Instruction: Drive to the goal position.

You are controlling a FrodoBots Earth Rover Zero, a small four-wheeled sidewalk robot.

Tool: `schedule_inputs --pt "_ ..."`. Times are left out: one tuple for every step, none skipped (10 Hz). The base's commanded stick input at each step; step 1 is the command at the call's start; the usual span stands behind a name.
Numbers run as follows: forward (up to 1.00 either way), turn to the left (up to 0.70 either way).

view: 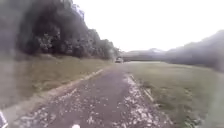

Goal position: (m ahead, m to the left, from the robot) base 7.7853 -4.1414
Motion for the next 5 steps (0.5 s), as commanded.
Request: schedule_inputs --pt "1.0 0.0" --pt "1.0 0.0" --pt "1.0 0.0" --pt "1.0 0.0" --pt "1.0 0.0"
